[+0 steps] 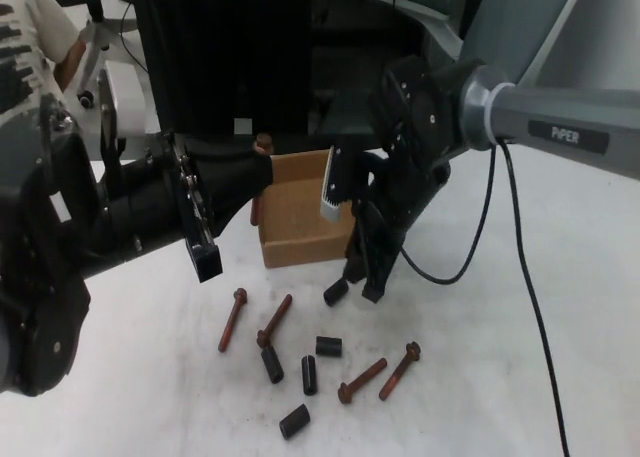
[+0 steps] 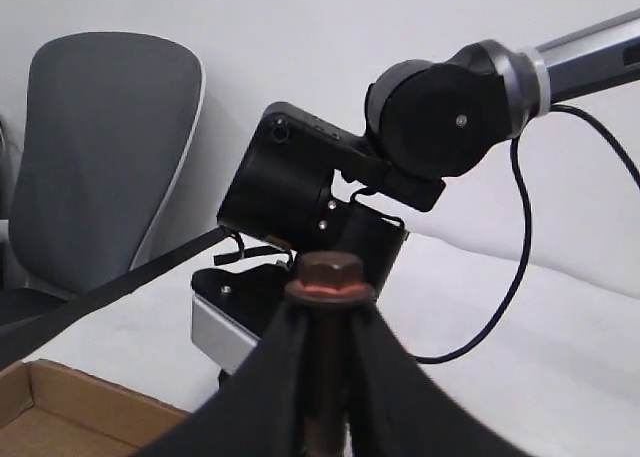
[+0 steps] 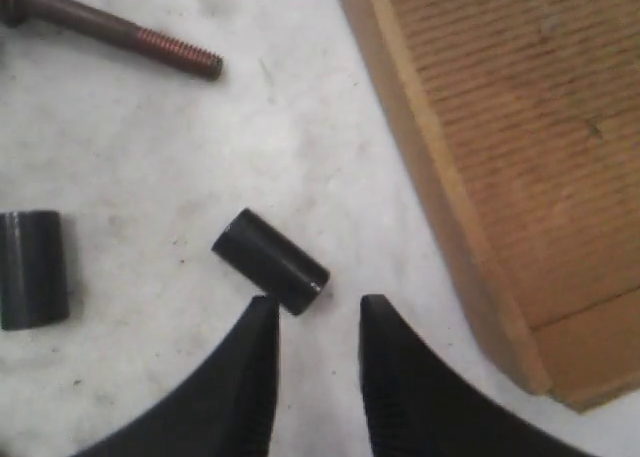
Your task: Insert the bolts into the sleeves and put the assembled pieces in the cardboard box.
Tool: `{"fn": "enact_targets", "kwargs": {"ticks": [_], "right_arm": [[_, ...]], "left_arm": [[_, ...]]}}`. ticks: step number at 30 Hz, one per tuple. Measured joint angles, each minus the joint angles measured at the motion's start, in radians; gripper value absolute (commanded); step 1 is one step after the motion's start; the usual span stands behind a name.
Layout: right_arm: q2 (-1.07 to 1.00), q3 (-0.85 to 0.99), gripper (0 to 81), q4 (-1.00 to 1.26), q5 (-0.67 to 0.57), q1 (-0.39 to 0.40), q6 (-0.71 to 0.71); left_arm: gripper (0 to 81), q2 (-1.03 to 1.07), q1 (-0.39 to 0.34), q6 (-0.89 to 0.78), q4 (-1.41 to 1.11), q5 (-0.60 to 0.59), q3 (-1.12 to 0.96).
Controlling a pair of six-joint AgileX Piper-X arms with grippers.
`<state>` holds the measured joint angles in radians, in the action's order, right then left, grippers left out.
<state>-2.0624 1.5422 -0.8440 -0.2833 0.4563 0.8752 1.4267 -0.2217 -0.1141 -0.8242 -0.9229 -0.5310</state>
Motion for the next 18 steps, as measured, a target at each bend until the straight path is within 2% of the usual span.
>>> {"fn": "enact_targets", "kwargs": {"ticks": [5,14,18], "right_arm": [[0.000,0.014,39.6,-0.113,0.000,0.004,0.003],[0.091,0.028,39.8,-0.184,-0.028,0.031,-0.015],[0.122,0.034,36.4,-0.184,-0.065,0.070,-0.037]], "left_arm": [[0.3,0.000,0.000,-0.009,0.000,-0.011,0.000],[0.3,0.000,0.000,-0.012,0.000,-0.015,0.000],[0.3,0.000,0.000,-0.012,0.000,-0.015,0.000]]}}
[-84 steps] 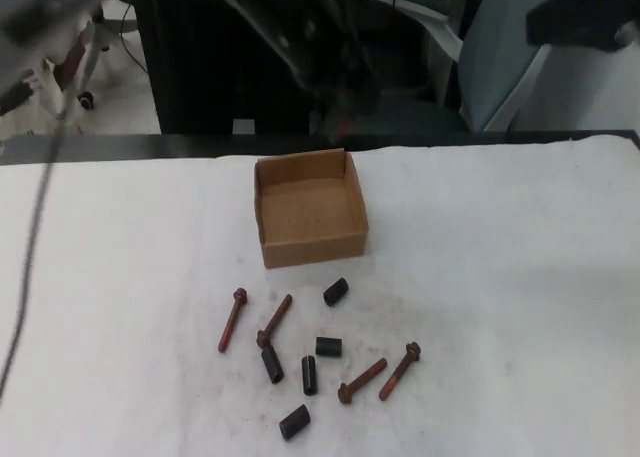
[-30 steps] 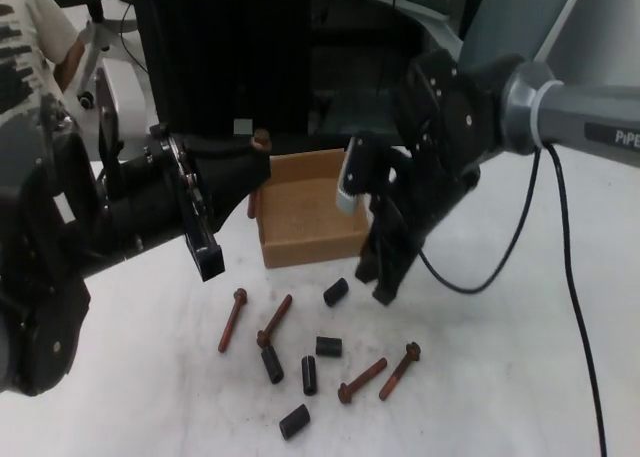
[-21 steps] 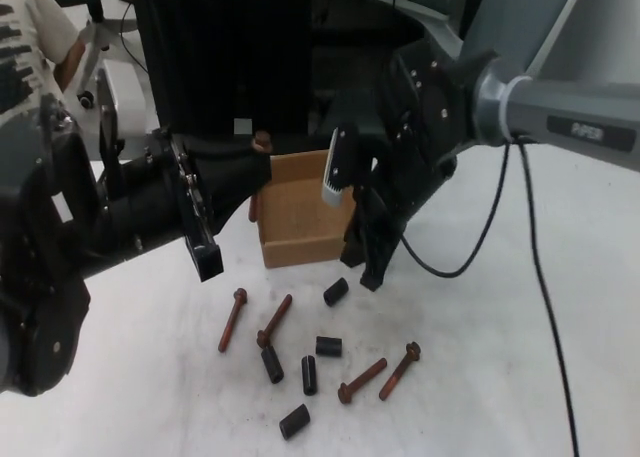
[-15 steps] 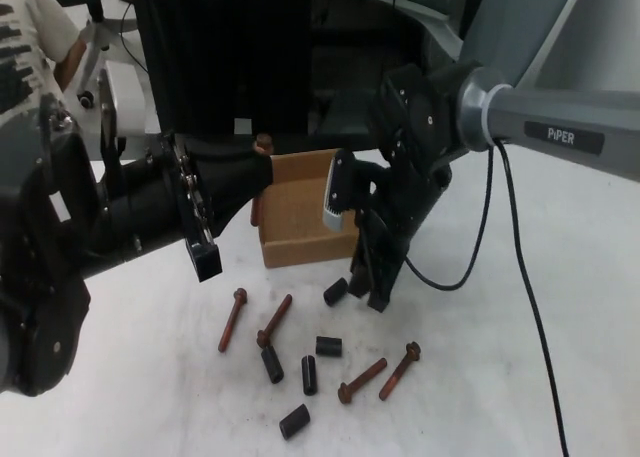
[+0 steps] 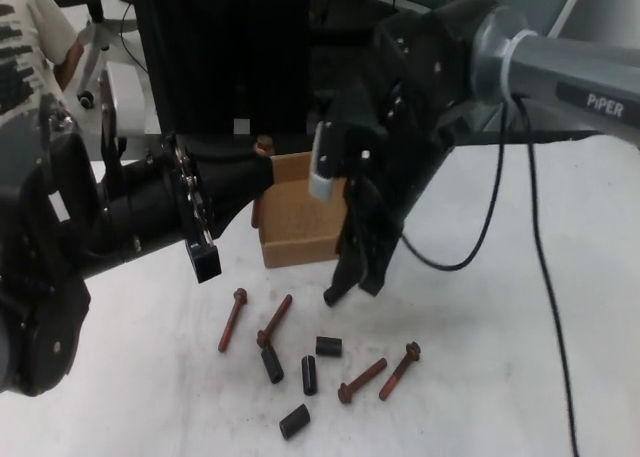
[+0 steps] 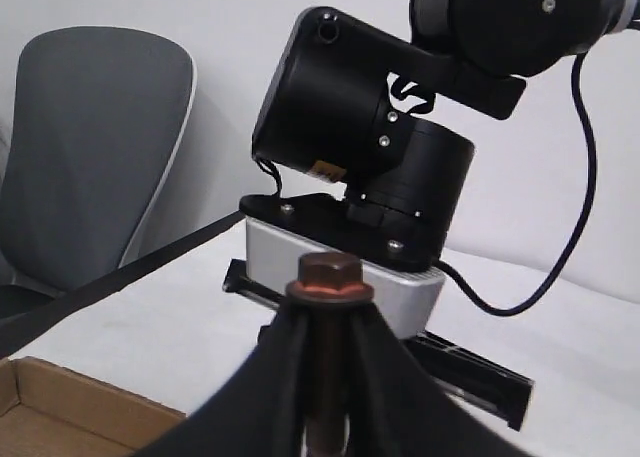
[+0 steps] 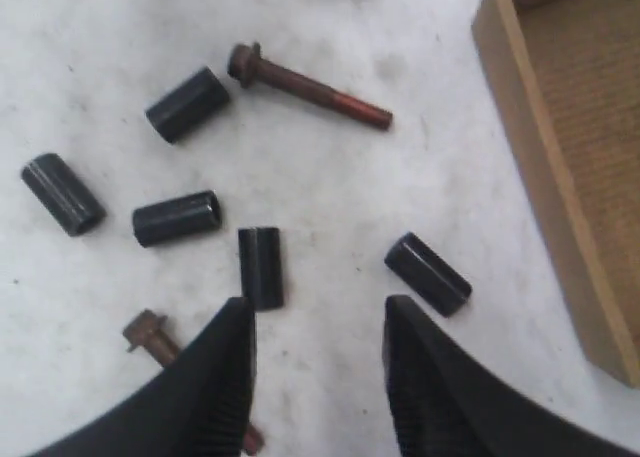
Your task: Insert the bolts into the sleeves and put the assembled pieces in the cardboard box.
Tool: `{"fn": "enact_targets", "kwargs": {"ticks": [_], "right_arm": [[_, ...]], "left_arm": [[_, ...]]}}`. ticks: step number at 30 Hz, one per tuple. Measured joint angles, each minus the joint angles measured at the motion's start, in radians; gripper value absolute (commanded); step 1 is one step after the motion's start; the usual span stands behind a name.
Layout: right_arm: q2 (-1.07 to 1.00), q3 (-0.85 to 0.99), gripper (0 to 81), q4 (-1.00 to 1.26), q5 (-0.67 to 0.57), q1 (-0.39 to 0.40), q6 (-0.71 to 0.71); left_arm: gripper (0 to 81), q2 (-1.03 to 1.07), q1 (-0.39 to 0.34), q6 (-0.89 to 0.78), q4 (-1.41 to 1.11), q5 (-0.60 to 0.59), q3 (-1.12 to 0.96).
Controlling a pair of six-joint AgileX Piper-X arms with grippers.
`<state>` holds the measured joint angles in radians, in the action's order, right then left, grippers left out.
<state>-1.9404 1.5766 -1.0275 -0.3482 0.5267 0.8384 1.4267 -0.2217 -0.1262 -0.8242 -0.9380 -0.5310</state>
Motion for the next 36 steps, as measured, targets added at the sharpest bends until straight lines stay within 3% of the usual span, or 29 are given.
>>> {"fn": "enact_targets", "kwargs": {"ticks": [7,36], "right_arm": [[0.000,-0.009,35.4,-0.015,0.031,0.096,-0.012],[-0.008,-0.098,35.4,-0.005,0.091,0.072,-0.012]], "left_arm": [[0.3,0.000,0.000,0.000,0.000,0.000,0.000],[0.3,0.000,0.000,-0.008,0.000,0.000,0.000]]}}
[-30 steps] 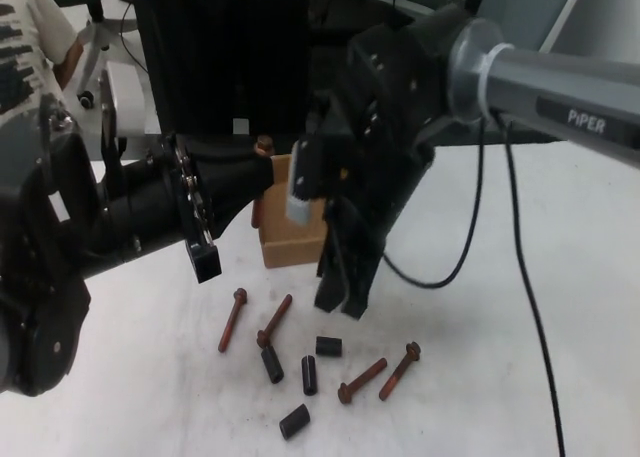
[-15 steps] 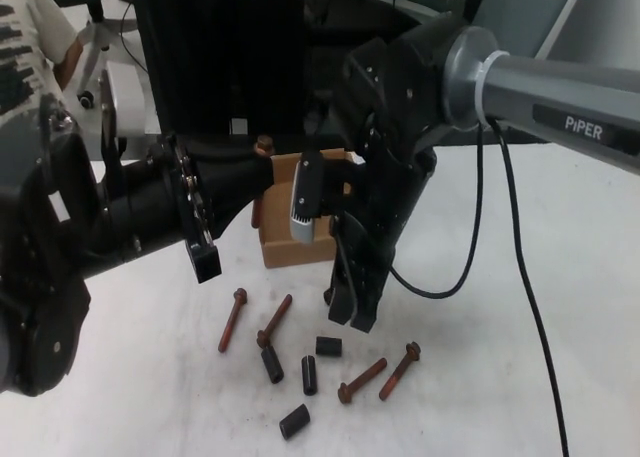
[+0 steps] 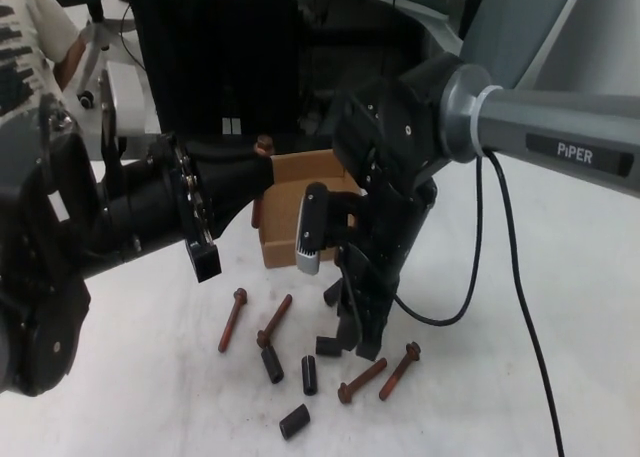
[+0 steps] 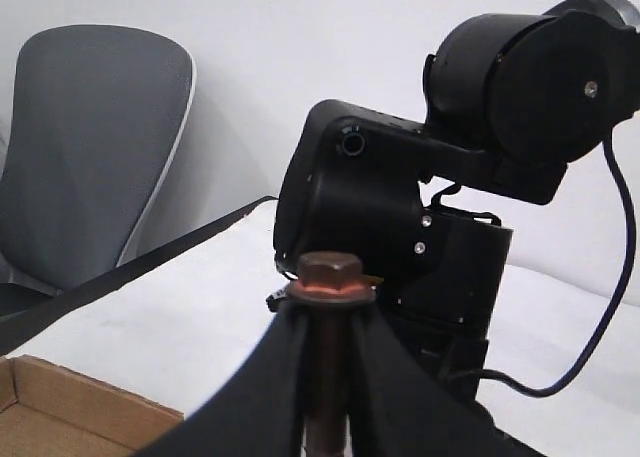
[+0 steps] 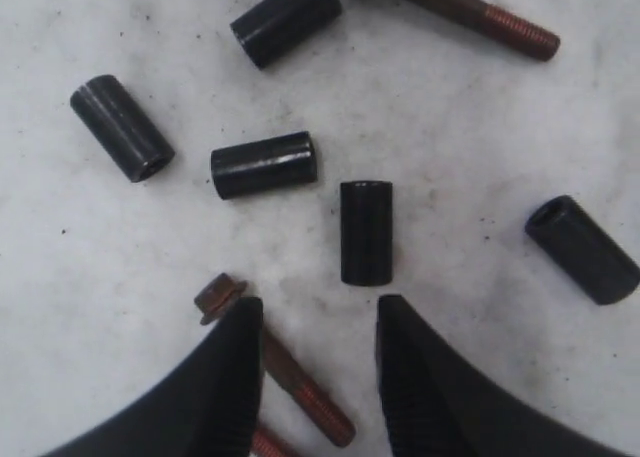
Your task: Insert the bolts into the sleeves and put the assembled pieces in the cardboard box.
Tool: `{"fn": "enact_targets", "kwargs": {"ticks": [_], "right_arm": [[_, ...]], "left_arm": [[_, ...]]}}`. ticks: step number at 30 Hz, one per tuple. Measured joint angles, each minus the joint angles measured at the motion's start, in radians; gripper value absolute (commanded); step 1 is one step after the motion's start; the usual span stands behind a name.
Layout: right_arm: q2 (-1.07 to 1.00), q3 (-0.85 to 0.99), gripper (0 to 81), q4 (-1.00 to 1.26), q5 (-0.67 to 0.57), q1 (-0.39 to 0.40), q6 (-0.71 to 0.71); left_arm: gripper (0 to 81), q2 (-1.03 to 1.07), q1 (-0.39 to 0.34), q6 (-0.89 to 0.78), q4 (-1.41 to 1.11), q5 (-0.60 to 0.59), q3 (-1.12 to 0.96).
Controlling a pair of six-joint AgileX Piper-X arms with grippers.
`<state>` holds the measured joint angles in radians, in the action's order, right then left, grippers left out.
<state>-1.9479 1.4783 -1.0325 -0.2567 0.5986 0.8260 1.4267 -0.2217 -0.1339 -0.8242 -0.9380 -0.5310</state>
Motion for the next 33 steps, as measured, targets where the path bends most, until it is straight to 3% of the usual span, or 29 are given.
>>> {"fn": "enact_targets", "kwargs": {"ticks": [33], "right_arm": [[-0.071,-0.001,35.4,0.095,-0.026,0.000,-0.019]], "left_arm": [[0.3,0.000,0.000,0.000,0.000,0.000,0.000]]}}
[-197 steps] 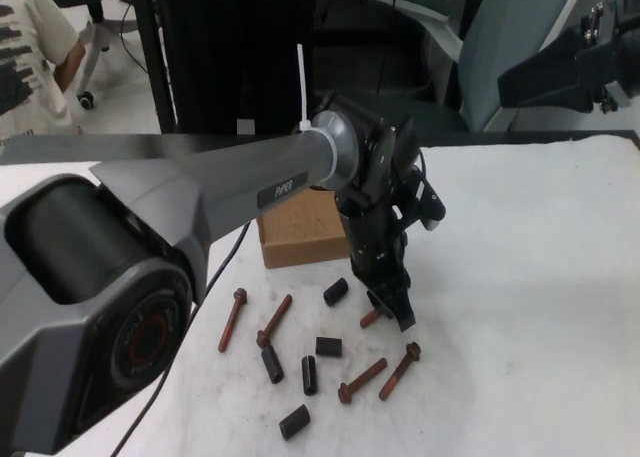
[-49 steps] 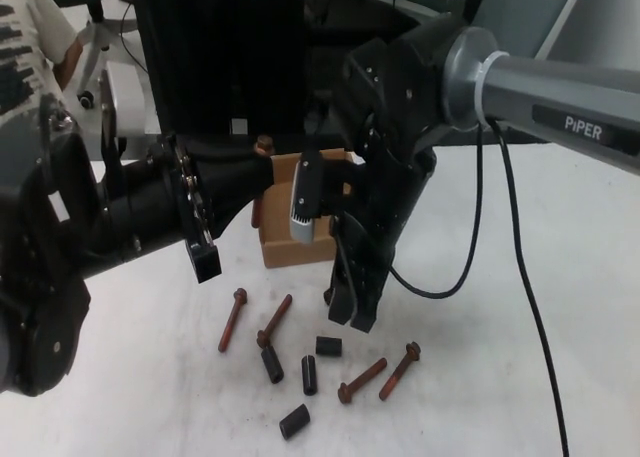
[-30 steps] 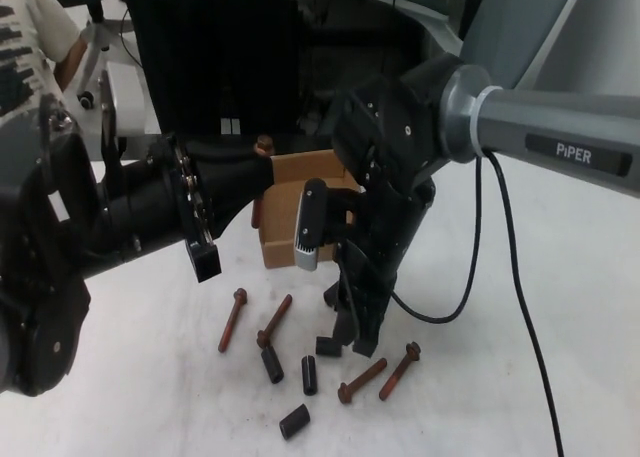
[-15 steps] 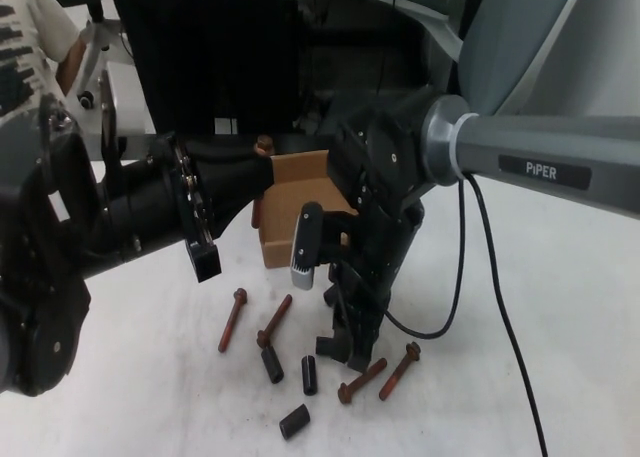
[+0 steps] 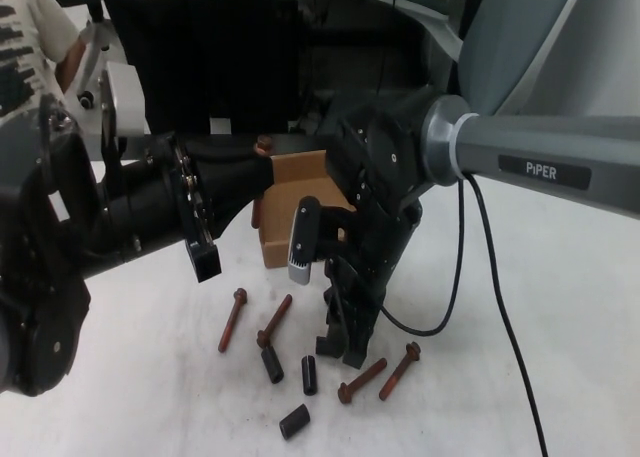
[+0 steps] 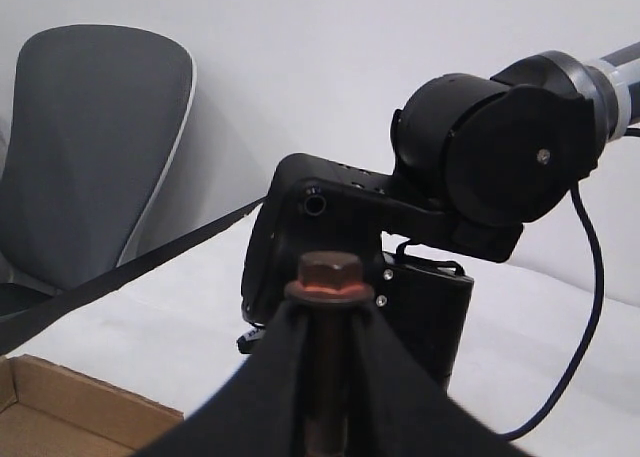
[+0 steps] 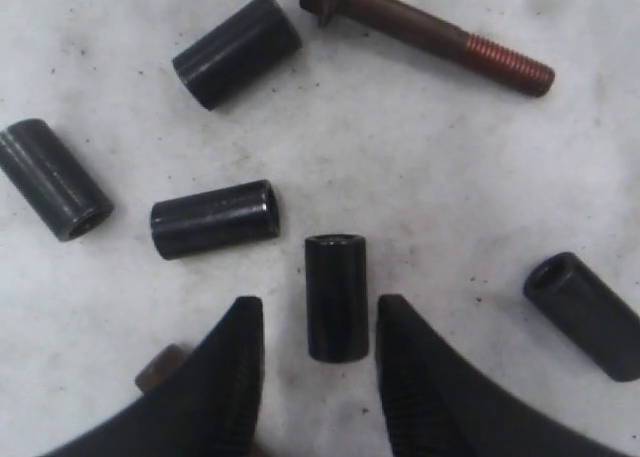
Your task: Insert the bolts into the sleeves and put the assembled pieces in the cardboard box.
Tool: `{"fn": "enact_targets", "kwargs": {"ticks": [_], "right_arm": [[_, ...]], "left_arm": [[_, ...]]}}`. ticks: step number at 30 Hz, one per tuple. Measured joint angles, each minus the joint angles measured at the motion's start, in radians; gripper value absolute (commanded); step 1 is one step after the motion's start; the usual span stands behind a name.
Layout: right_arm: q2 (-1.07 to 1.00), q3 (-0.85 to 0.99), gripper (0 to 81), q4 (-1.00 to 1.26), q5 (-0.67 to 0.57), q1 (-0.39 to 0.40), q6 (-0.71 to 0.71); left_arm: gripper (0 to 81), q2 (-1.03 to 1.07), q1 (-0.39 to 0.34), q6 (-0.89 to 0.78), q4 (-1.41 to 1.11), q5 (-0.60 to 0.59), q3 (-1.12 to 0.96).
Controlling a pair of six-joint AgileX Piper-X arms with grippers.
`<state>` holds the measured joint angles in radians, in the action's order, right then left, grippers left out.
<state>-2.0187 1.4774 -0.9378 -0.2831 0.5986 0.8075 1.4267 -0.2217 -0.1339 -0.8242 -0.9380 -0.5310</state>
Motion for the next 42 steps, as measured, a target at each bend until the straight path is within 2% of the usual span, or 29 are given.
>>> {"fn": "enact_targets", "kwargs": {"ticks": [12,27,37,39,41,42], "right_arm": [[-0.042,0.000,35.1,0.000,0.000,0.000,-0.004],[-0.044,0.000,20.7,0.000,0.000,0.000,-0.004],[-0.055,0.002,20.3,0.000,0.000,0.000,-0.004],[-0.057,0.002,15.6,-0.002,0.000,0.000,-0.004],[-0.056,0.004,3.8,-0.002,0.000,0.000,-0.004],[-0.056,0.005,0.6,-0.002,0.014,0.000,-0.004]], "left_arm": [[0.3,0.000,0.000,0.000,0.000,0.000,0.000],[0.3,0.000,0.000,0.000,0.000,0.000,0.000],[0.3,0.000,0.000,0.000,0.000,0.000,0.000],[0.3,0.000,0.000,0.000,0.000,0.000,0.000],[0.3,0.000,0.000,0.000,0.000,0.000,0.000],[0.3,0.000,0.000,0.000,0.000,0.000,0.000]]}}
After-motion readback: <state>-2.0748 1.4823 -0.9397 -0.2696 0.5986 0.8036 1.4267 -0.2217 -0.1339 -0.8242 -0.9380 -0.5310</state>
